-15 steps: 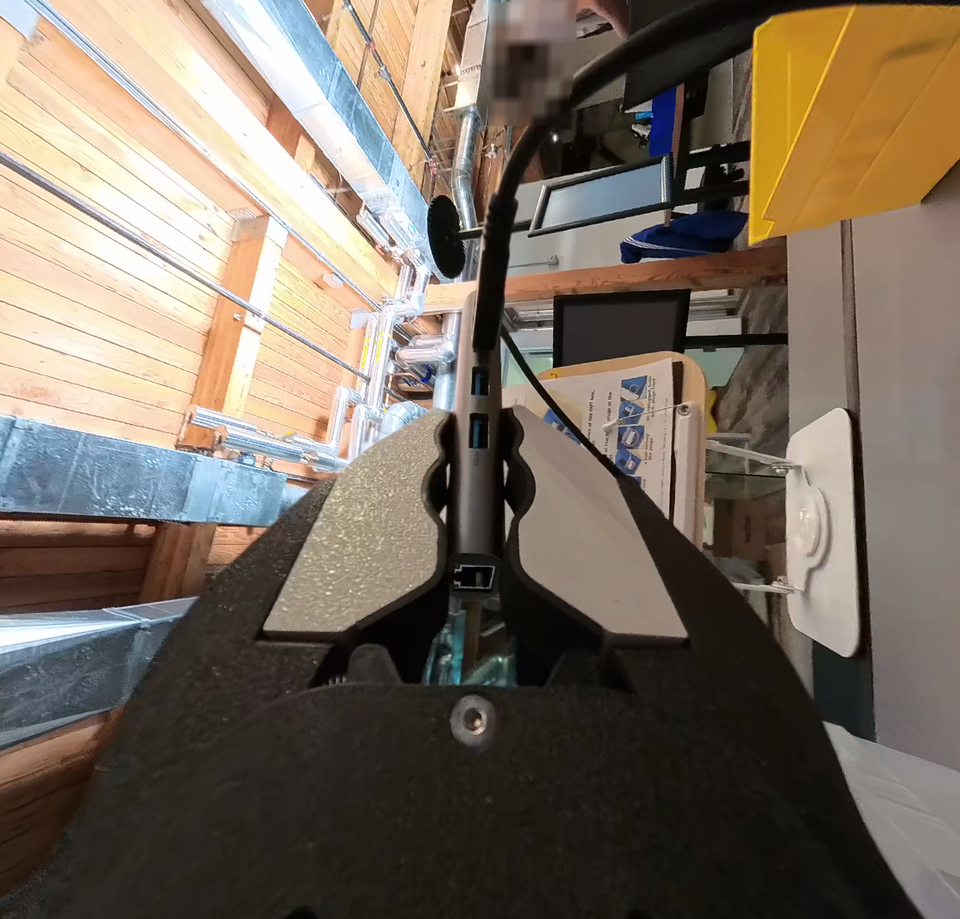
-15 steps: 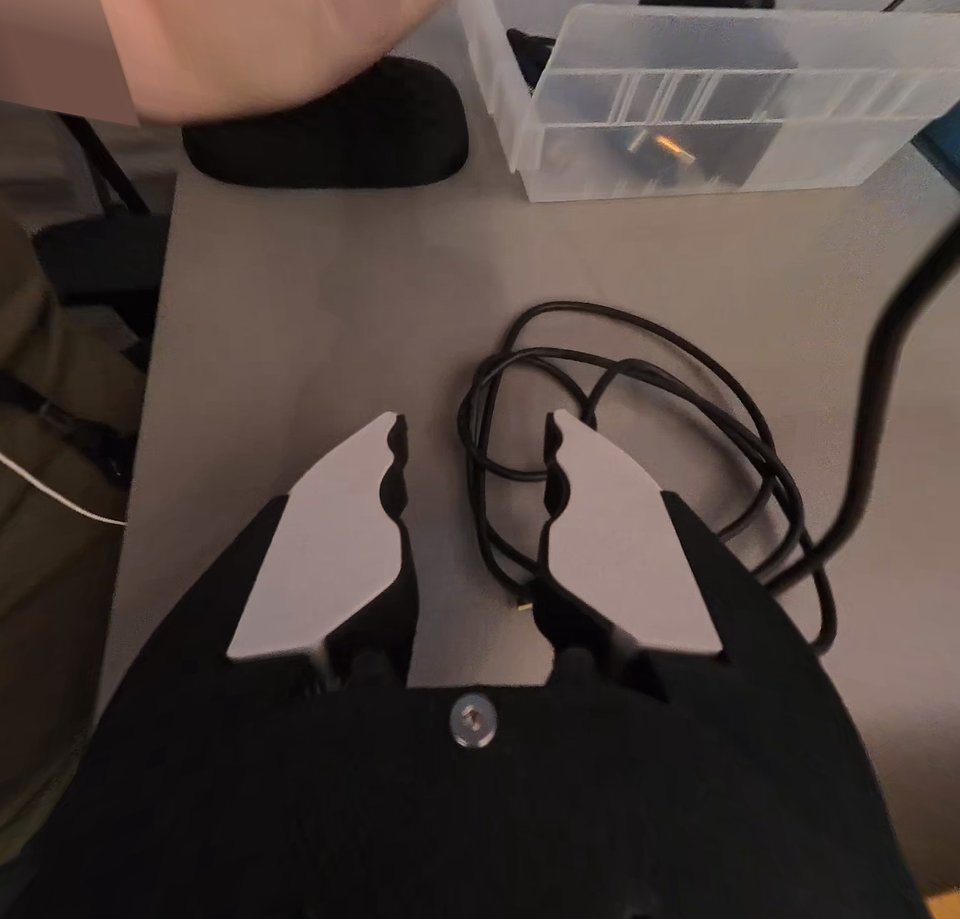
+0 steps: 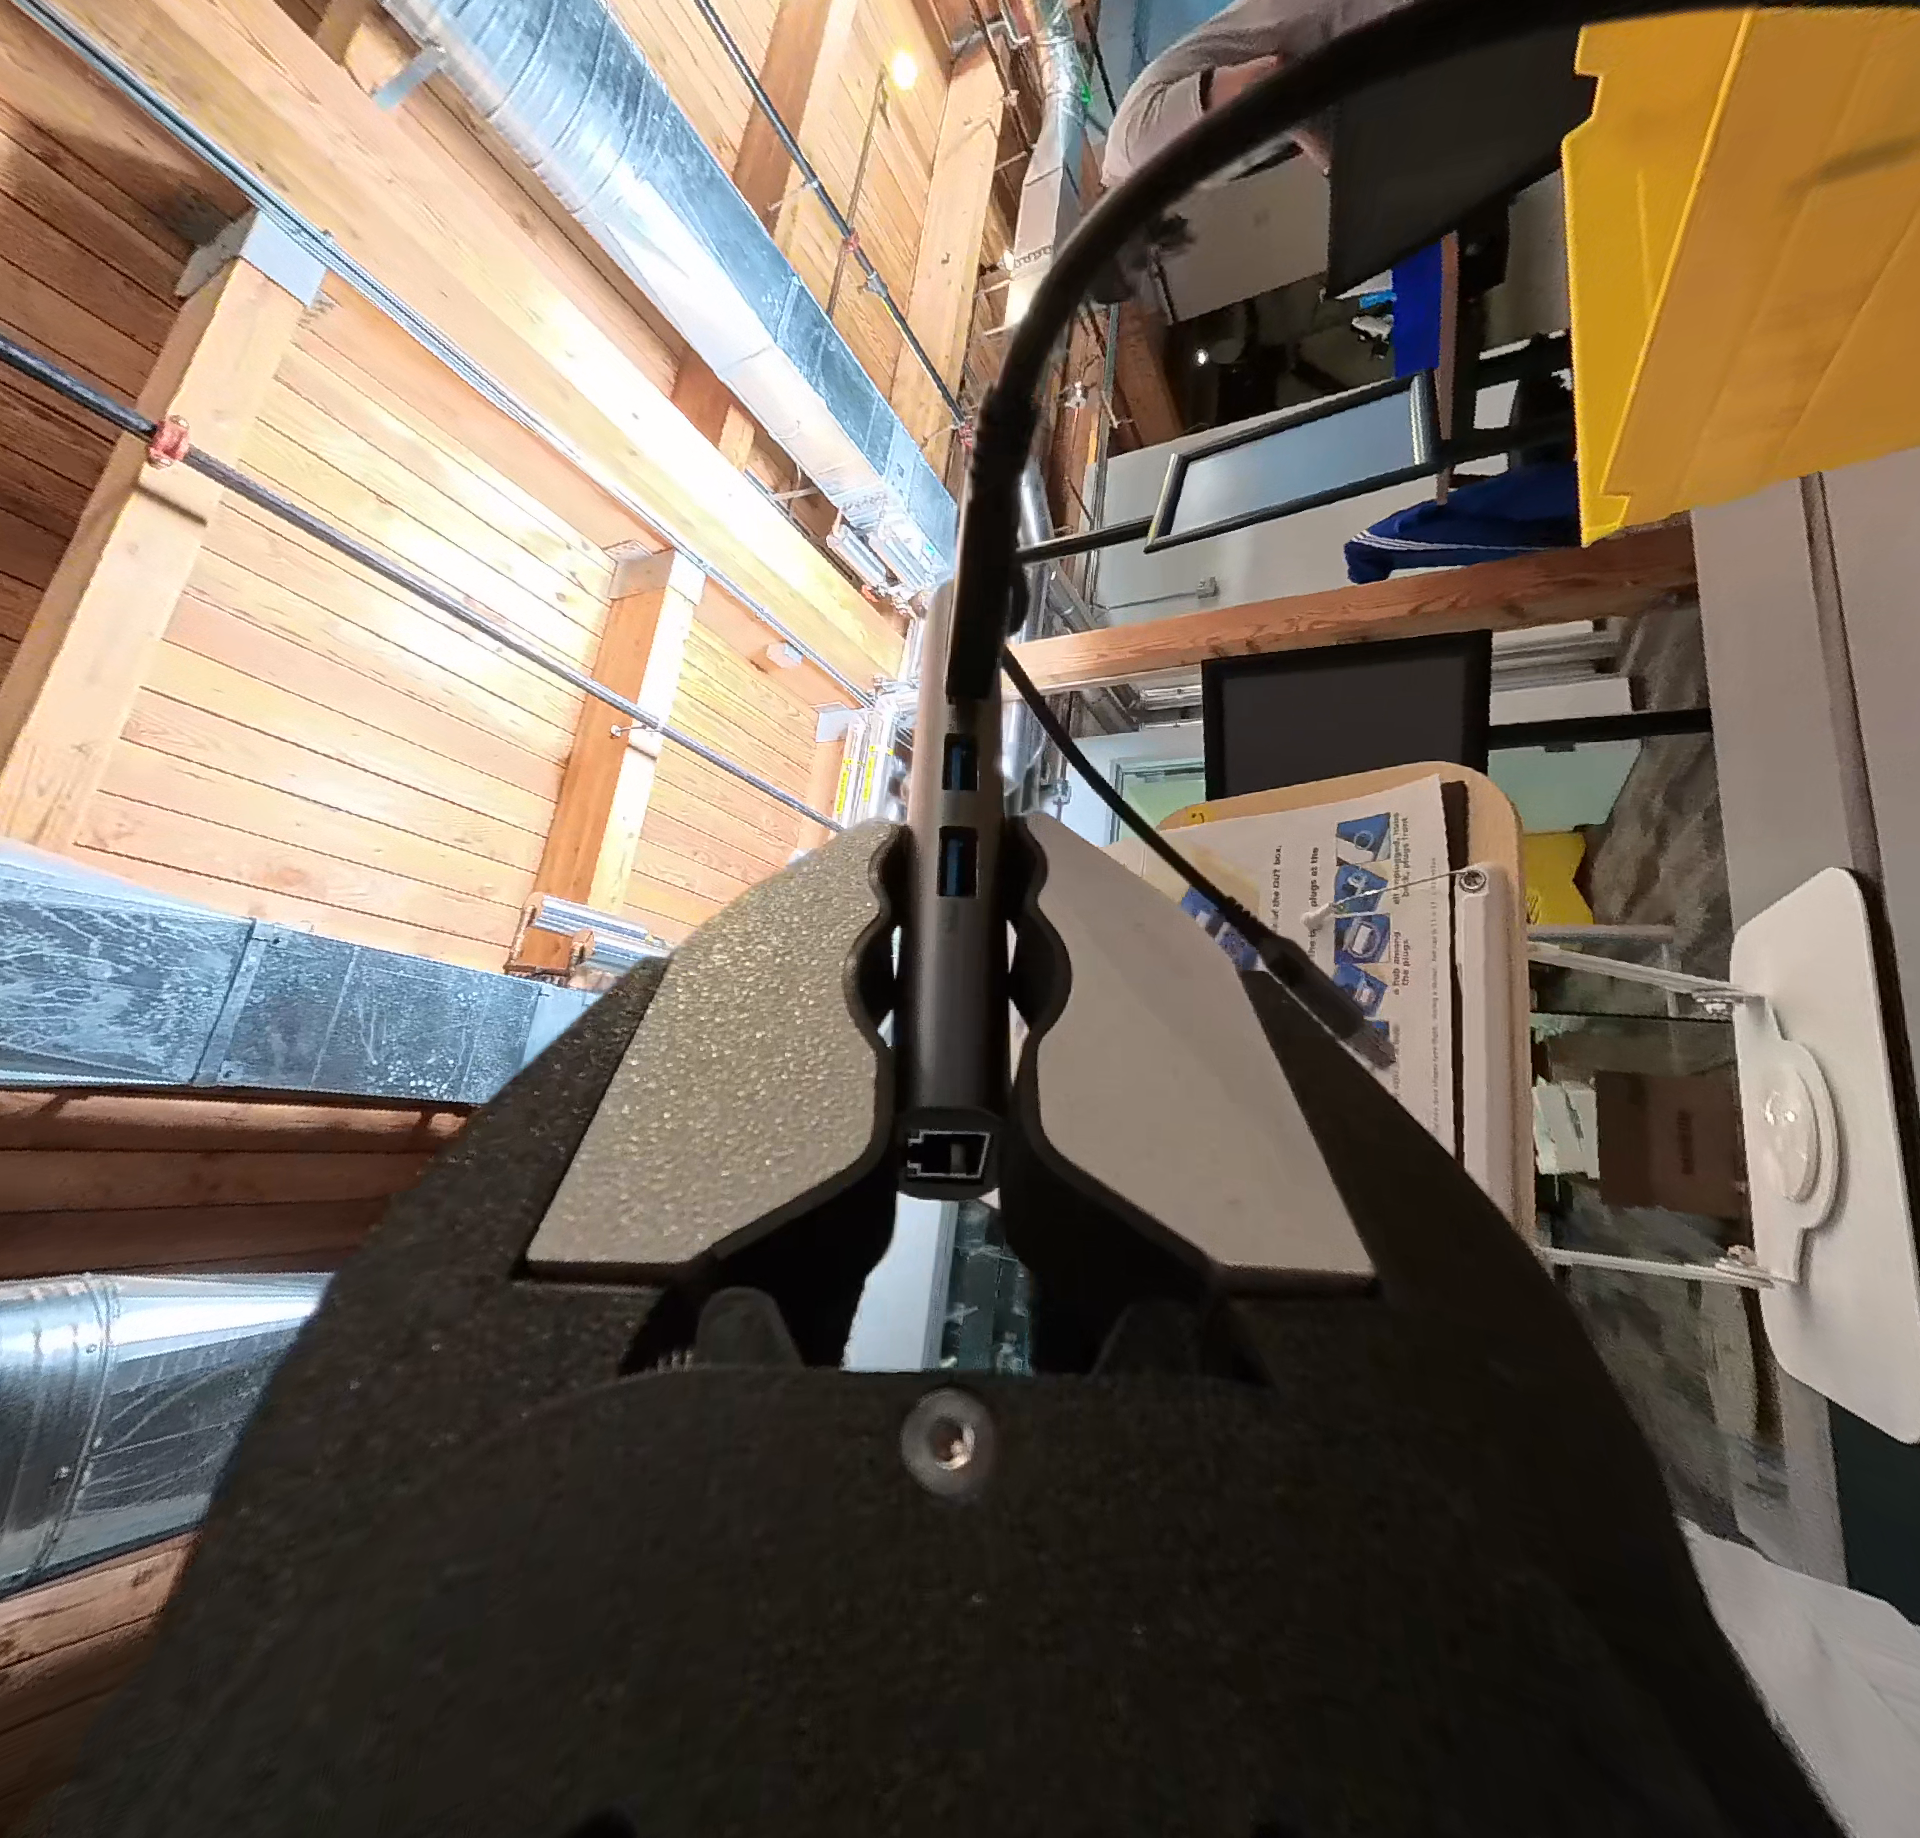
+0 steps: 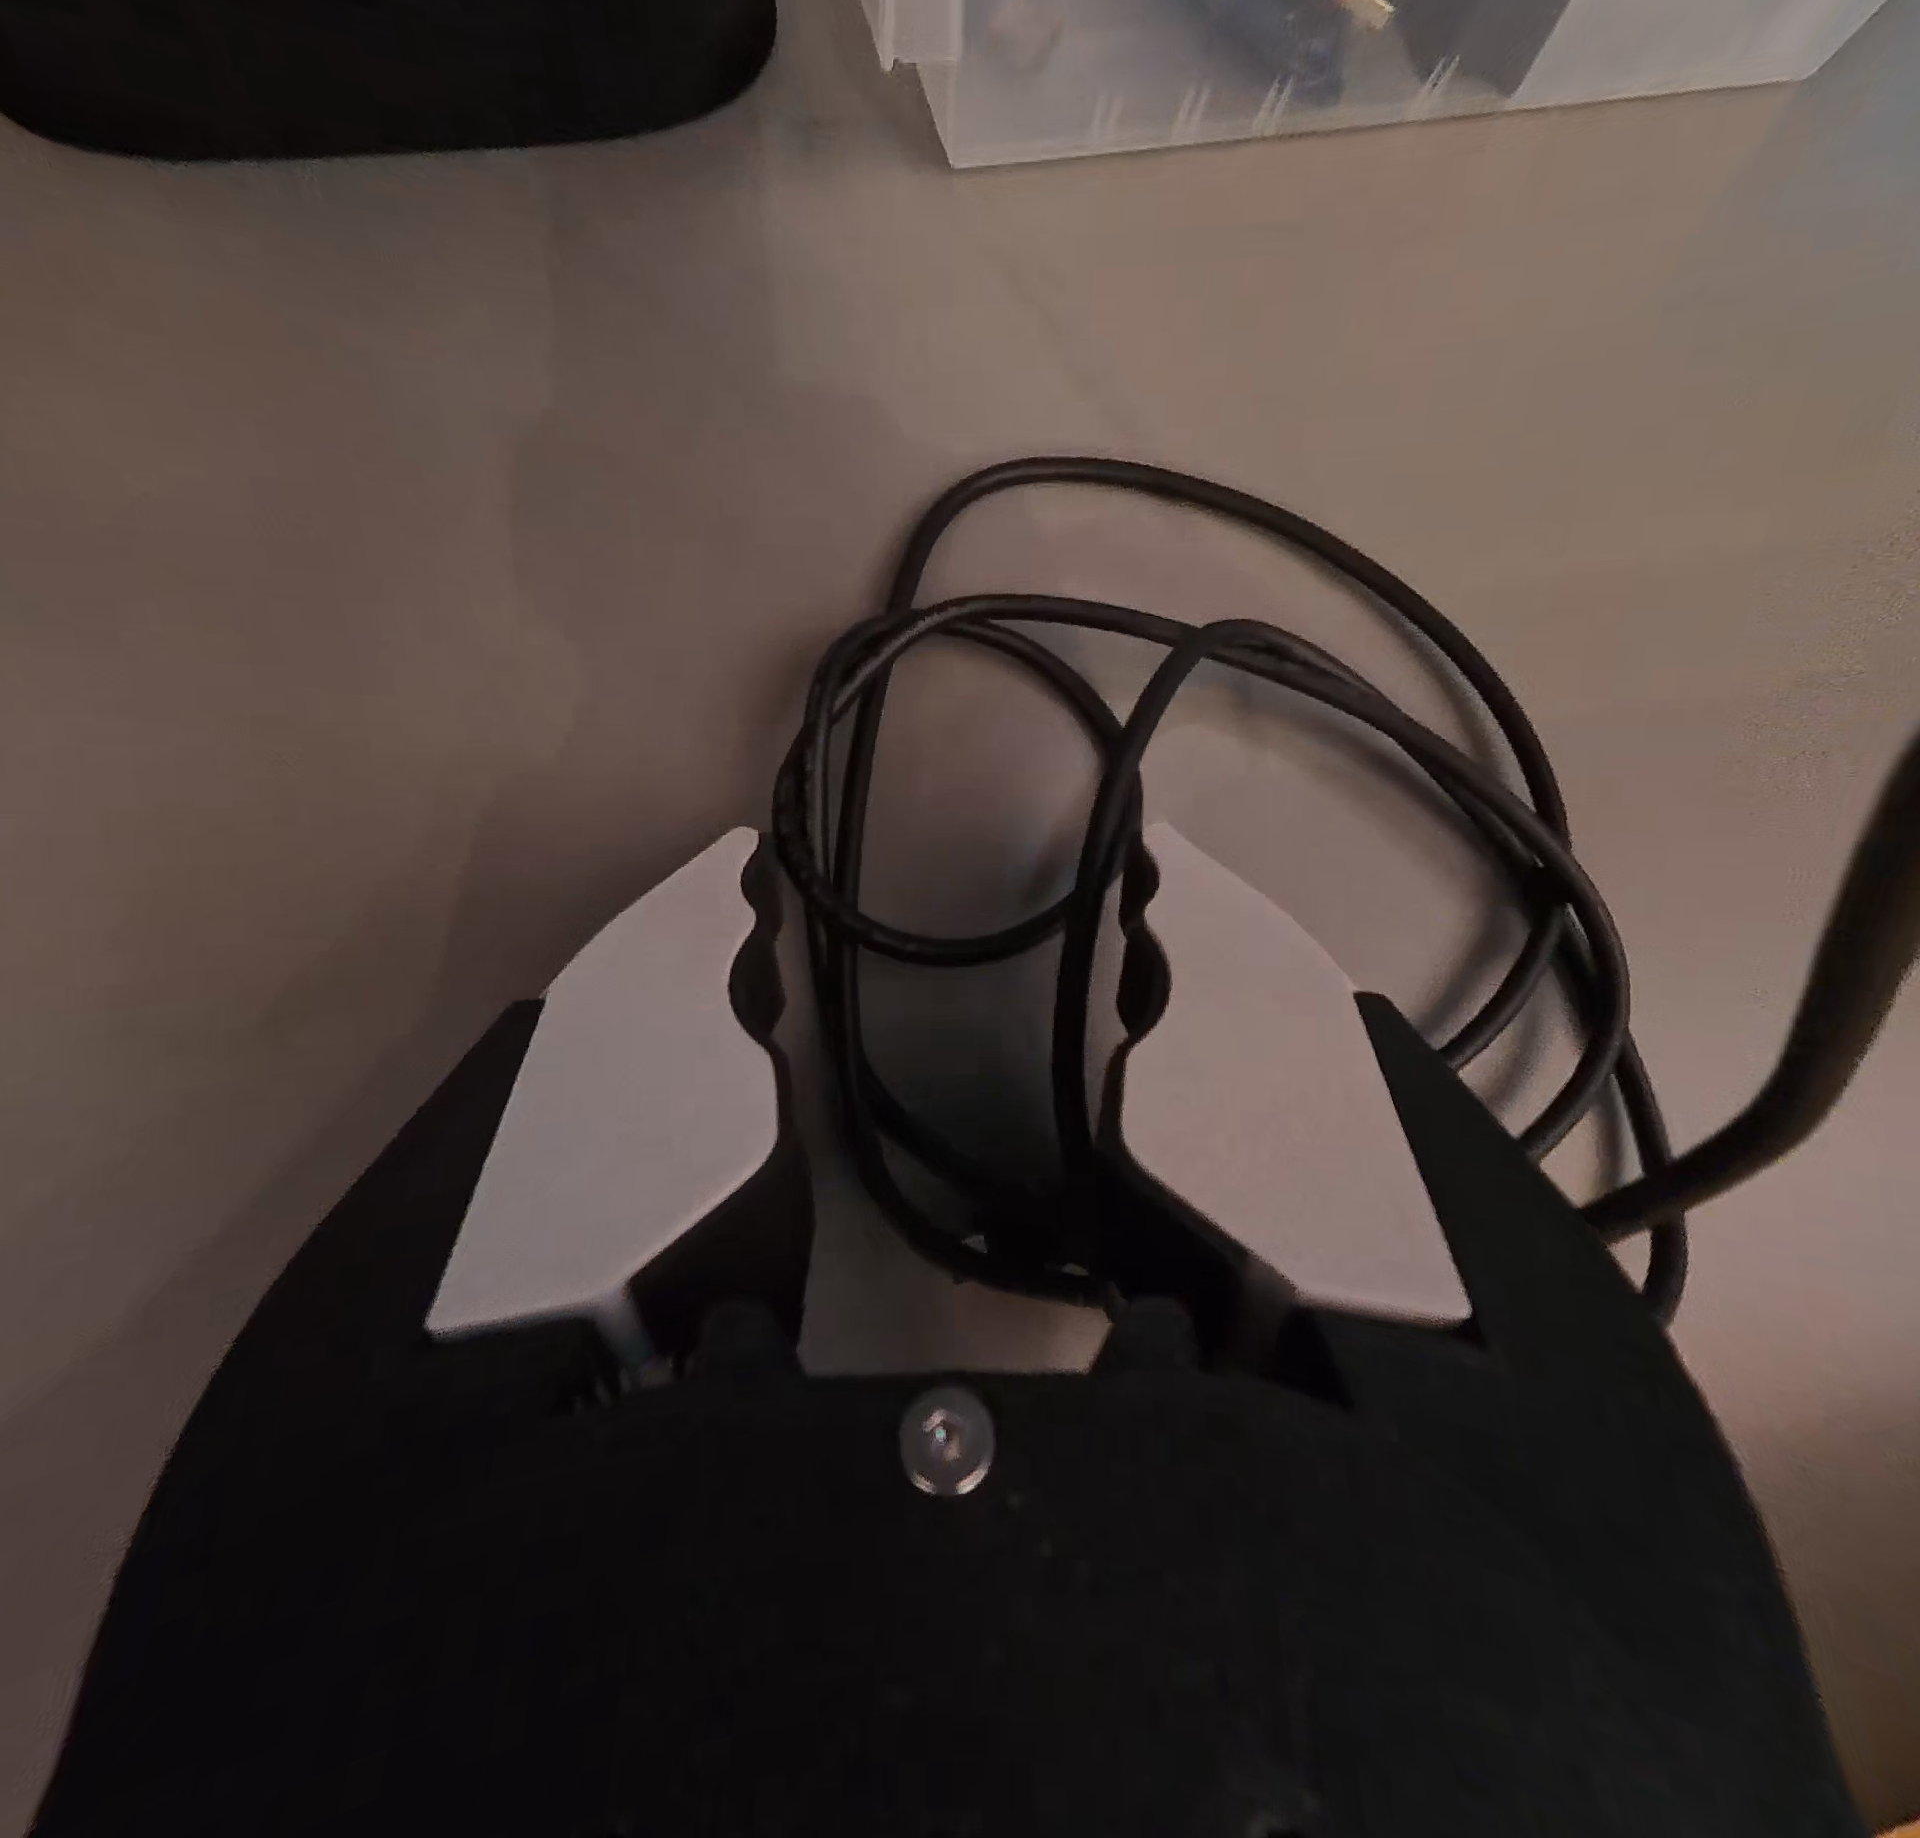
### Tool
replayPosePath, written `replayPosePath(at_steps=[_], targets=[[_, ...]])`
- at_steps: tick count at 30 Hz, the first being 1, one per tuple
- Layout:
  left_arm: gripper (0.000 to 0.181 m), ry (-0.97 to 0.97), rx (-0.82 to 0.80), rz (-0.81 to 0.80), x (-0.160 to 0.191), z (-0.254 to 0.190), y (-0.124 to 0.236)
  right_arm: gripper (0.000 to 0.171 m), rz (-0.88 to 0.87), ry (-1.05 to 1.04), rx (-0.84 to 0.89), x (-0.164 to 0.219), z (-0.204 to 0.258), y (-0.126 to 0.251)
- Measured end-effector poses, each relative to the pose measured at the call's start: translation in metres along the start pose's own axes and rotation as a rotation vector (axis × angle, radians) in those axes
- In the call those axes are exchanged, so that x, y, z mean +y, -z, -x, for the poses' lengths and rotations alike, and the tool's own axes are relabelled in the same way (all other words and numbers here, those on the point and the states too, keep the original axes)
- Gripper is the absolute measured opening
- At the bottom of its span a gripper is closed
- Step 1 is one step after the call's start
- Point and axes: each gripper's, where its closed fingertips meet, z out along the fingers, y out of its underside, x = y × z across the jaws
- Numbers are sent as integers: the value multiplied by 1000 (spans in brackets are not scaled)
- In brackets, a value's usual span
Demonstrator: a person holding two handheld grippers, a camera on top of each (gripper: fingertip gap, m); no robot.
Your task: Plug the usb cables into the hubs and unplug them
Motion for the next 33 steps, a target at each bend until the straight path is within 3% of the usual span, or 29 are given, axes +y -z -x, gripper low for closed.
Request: replayPosePath(at_steps=[7, 11, 18, 22, 26, 28, 33], targets=[[16, -19, -60, -16, -4, 11, 1, 60, 10, -2, 10, 4, -1, -3], [16, 1, -18, 10, 2, 2, -2, 15, 56, 67, -14, 8, 8, -1], [16, 158, 169, 93, 17, -29, -9, 11, -24, 88, -25, -6, 15, 16], [16, 275, 346, 144, 14, -53, -12, 10, -135, 94, -58, -36, 17, 58], [17, 478, 567, 261, 17, -73, -11, 9, -284, 96, -108, -72, 15, 122], [17, 565, 598, 299, 23, -71, -16, 8, -322, 104, -92, -85, 5, 156], [16, 770, 644, 312, 35, -39, -71, 8, -445, 74, 17, -119, -49, 255]])
